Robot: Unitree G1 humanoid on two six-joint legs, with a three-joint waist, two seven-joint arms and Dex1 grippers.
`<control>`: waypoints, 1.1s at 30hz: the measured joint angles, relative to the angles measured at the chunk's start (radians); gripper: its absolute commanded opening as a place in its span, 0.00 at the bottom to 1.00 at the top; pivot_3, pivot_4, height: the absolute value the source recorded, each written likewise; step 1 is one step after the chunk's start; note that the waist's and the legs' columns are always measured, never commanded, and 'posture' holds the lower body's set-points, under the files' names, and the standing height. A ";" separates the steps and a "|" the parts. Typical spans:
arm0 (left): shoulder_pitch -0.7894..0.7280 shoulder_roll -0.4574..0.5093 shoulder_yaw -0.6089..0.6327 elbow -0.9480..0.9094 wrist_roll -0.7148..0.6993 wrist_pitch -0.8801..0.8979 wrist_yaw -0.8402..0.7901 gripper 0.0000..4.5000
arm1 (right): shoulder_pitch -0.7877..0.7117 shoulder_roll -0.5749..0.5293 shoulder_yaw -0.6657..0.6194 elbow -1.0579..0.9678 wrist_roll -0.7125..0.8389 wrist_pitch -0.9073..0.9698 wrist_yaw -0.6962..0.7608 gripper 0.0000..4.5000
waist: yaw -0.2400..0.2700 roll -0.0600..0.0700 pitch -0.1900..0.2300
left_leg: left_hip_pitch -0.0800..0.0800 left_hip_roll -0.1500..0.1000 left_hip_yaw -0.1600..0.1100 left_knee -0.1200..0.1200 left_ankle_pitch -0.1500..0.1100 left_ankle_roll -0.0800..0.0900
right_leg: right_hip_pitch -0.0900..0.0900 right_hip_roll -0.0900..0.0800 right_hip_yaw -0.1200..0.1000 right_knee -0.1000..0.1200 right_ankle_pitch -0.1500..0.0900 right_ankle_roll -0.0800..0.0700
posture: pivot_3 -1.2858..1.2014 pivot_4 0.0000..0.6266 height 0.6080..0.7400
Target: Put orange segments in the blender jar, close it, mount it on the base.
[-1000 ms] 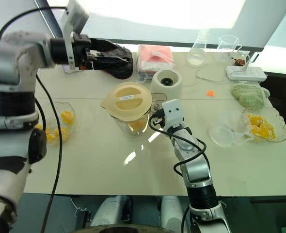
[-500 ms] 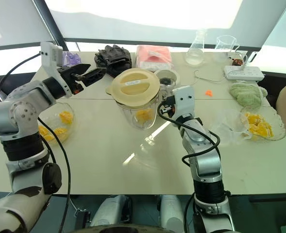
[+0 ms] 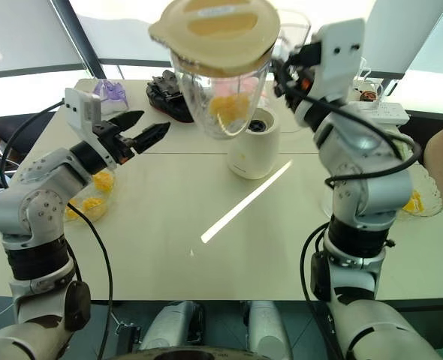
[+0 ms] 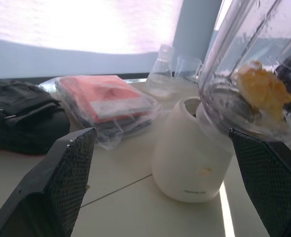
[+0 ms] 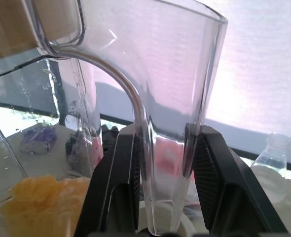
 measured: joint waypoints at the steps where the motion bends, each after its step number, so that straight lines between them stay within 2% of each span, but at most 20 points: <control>1: 0.008 0.000 -0.016 -0.011 -0.007 0.000 0.000 1.00 | -0.014 -0.007 -0.006 0.029 -0.005 0.001 -0.012 0.21 | 0.000 0.000 0.000 | 0.000 0.000 0.000 0.000 0.000 0.000 | 0.000 0.000 0.000 0.000 0.000 0.000 | 0.52 0.24 1.00; 7: 0.051 0.021 -0.076 -0.088 -0.046 -0.004 0.003 1.00 | -0.075 -0.049 0.004 0.253 -0.053 -0.046 -0.053 0.21 | -0.002 0.000 0.000 | 0.000 0.000 0.001 0.000 0.000 0.000 | 0.000 0.001 0.001 0.000 0.000 0.000 | 0.52 0.24 1.00; 12: 0.089 0.010 -0.125 -0.105 -0.048 -0.016 0.040 1.00 | -0.130 -0.076 0.008 0.467 -0.109 -0.161 -0.075 0.21 | -0.001 0.000 0.000 | 0.000 0.000 0.001 -0.001 0.000 0.000 | 0.000 0.001 0.001 -0.001 0.000 0.000 | 0.52 0.24 1.00; 17: 0.116 0.012 -0.155 -0.130 -0.051 -0.050 0.053 1.00 | -0.149 -0.078 0.018 0.560 -0.117 -0.219 -0.063 0.21 | -0.004 0.000 0.000 | 0.000 0.001 0.001 -0.001 0.000 0.000 | 0.000 0.001 0.001 -0.001 0.000 0.000 | 0.52 0.24 1.00; 24: 0.136 0.013 -0.177 -0.136 -0.051 -0.074 0.077 1.00 | -0.162 -0.076 0.016 0.580 -0.110 -0.211 -0.064 0.21 | -0.002 0.000 0.000 | 0.000 0.001 0.001 -0.001 0.000 0.000 | 0.000 0.001 0.001 -0.001 0.000 0.000 | 0.52 0.24 1.00; 33: 0.157 0.023 -0.184 -0.136 -0.052 -0.094 0.084 1.00 | -0.126 -0.056 0.015 0.466 -0.084 -0.127 -0.075 0.21 | -0.001 0.000 0.000 | 0.000 0.002 0.001 -0.001 0.000 0.000 | 0.000 0.002 0.001 -0.001 0.000 0.000 | 0.52 0.24 1.00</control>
